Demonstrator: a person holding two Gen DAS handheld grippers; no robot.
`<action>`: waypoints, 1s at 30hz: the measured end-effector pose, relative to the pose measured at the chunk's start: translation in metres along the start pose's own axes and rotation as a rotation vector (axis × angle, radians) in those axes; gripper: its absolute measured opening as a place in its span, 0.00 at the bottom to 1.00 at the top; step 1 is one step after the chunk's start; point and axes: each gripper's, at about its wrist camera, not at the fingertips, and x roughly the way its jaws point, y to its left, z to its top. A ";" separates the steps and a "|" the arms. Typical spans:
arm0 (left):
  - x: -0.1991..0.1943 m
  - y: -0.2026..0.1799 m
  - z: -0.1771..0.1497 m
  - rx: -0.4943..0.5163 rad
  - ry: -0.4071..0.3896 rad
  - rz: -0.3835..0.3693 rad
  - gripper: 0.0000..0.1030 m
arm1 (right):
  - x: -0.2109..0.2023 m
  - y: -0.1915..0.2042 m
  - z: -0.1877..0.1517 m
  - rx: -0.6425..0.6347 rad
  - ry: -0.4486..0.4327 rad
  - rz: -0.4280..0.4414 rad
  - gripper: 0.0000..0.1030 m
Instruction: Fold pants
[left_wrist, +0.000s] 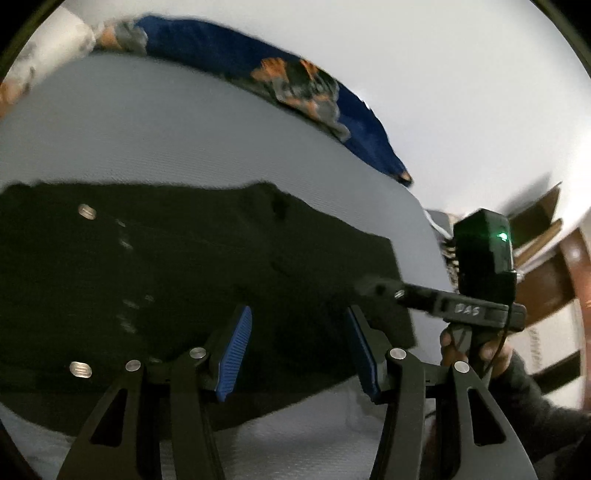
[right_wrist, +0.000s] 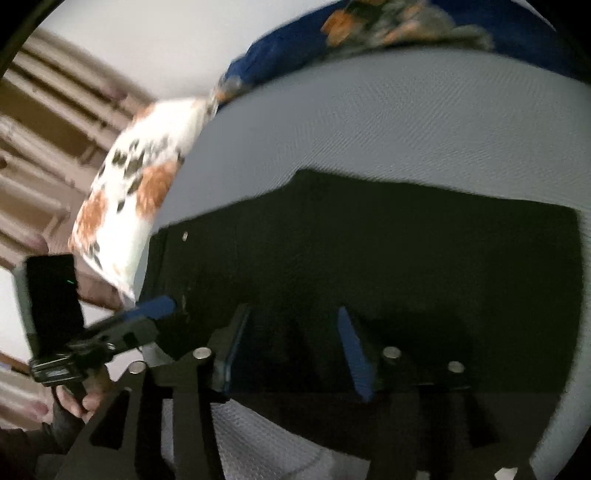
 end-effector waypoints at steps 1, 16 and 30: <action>0.006 0.000 0.001 -0.017 0.023 -0.021 0.52 | -0.009 -0.009 -0.004 0.029 -0.019 -0.006 0.47; 0.086 0.007 0.002 -0.154 0.235 -0.046 0.52 | -0.049 -0.070 -0.043 0.231 -0.136 -0.003 0.47; 0.086 -0.026 -0.004 -0.100 0.207 -0.058 0.08 | -0.047 -0.071 -0.057 0.189 -0.132 -0.064 0.47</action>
